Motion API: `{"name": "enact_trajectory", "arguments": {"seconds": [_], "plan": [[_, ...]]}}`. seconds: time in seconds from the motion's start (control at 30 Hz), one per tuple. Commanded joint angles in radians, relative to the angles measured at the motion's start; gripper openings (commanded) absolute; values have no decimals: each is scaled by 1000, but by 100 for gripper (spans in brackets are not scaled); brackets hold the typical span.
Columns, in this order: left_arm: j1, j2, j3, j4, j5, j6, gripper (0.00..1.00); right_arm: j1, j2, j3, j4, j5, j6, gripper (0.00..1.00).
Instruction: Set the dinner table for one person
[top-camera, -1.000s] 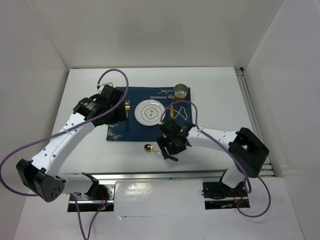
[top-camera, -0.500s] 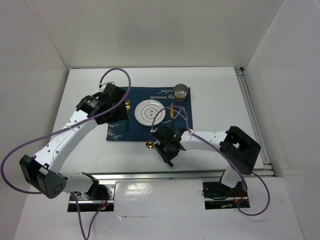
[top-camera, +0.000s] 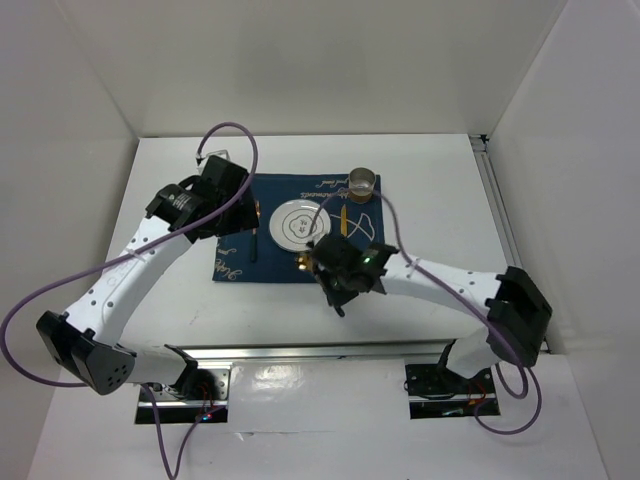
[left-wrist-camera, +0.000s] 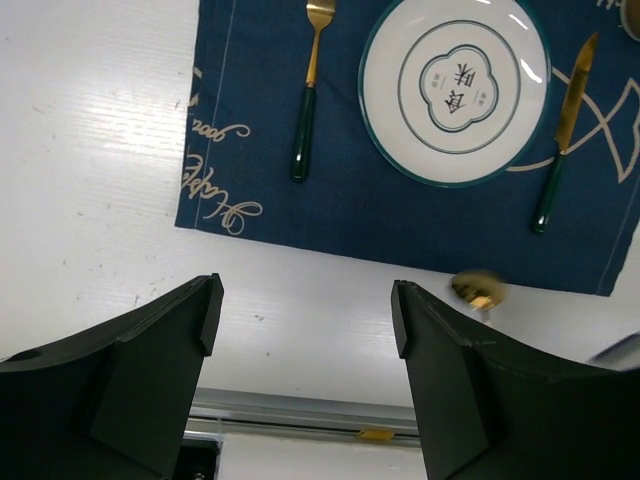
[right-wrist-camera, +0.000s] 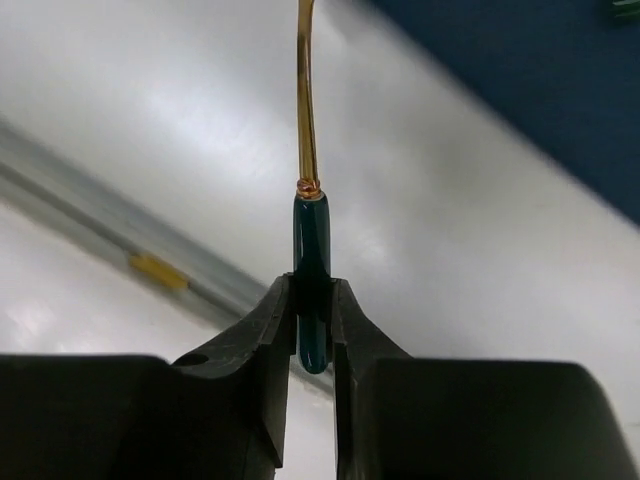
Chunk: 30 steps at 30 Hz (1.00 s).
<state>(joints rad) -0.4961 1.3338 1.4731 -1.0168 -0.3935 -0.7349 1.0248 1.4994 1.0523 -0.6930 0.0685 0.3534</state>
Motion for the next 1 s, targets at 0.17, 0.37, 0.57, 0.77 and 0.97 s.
{"name": "enact_trajectory", "arguments": {"seconds": [0.17, 0.37, 0.57, 0.77, 0.97], "plan": [[-4, 10, 64, 34, 36, 23, 86, -351, -10, 95, 61, 53, 167, 0], [-4, 30, 85, 43, 62, 63, 86, -494, 195, 219, 92, 45, 145, 0], [-4, 21, 47, 43, 62, 54, 86, -589, 329, 238, 167, -27, 167, 0], [-4, 21, 16, 43, 62, 45, 86, -598, 406, 256, 185, -26, 177, 12], [-4, 21, 16, 43, 62, 45, 86, -598, 380, 265, 176, -26, 159, 45]]}}
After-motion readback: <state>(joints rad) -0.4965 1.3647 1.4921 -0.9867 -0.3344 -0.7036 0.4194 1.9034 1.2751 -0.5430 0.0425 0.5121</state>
